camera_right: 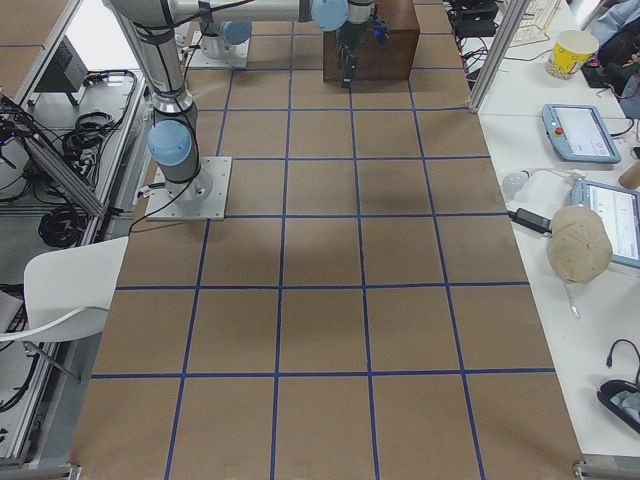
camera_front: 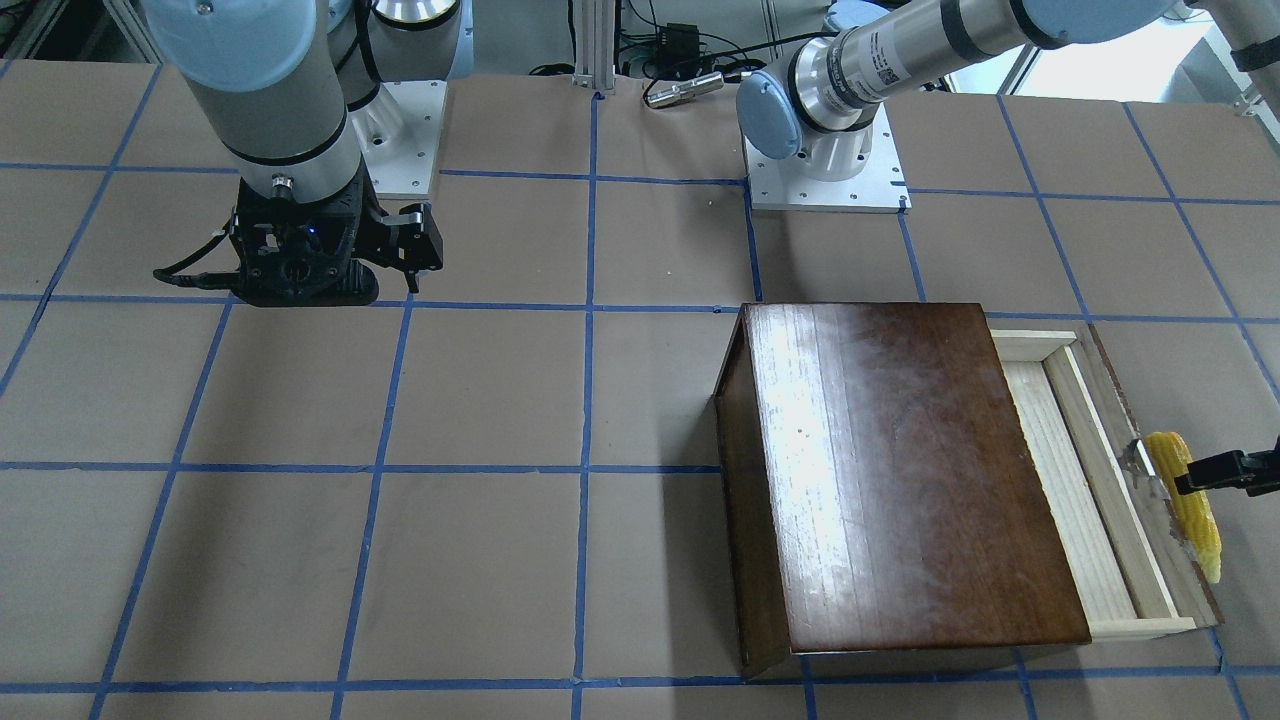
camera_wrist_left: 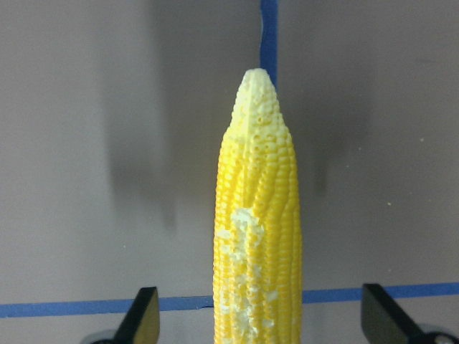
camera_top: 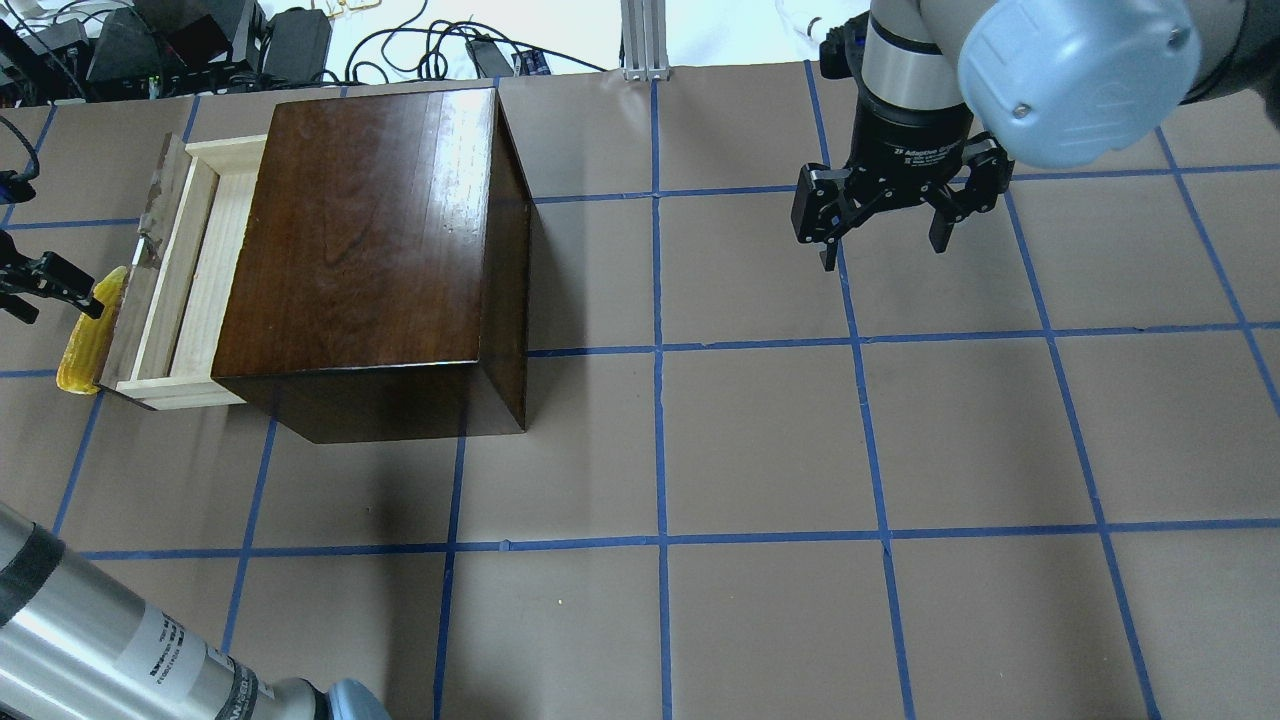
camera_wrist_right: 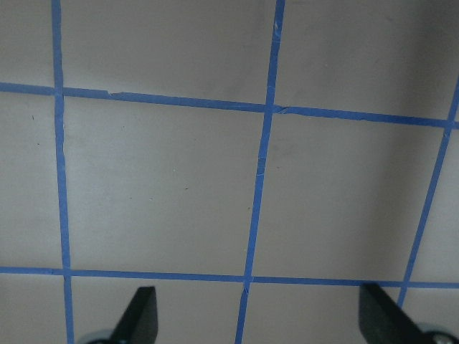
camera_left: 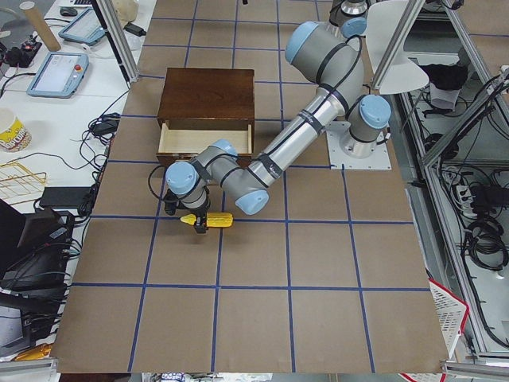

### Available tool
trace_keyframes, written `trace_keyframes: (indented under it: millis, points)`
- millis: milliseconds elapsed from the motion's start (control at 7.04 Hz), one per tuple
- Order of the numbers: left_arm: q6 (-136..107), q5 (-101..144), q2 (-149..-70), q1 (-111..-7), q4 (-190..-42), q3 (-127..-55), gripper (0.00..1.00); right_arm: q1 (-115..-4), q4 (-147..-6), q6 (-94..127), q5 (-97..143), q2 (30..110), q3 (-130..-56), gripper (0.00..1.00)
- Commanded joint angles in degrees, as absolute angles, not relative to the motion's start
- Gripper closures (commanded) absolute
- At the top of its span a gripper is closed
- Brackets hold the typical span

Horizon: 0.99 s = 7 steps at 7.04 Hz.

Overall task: Open drawer and put corn inside
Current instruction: 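Release the handle and lower the left gripper onto the yellow corn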

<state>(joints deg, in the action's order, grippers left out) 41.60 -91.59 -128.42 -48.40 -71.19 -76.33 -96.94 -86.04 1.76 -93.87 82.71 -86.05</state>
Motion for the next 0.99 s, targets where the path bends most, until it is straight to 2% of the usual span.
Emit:
trace_keyframes:
  millis: [0,426,568,711,853]
  points:
    - [40.26,-93.34,-129.54,-48.78,-70.66,-77.16,0.0,-96.94,-86.04,1.76,-93.87,82.71,-86.04,0.0]
    - [38.32,-92.73,-130.6,-50.1,-70.66,-77.26,0.0,-96.94,-86.04,1.76,-93.87,82.71,-86.04,0.0]
    - [38.32,-92.72,-131.04,-50.1,-70.66,-77.17,0.17,-96.94,-86.04,1.76,-93.87,82.71,-86.04,0.0]
    - [38.41,-93.33,-131.22,-50.1,-70.66,-77.08,0.55,-96.94,-86.04,1.76,-93.87,82.71,-86.04,0.0]
    - [38.5,-92.99,-131.22,-50.1,-70.66,-76.99,1.0,-96.94,-86.04,1.76,-93.87,82.71,-86.04,0.0]
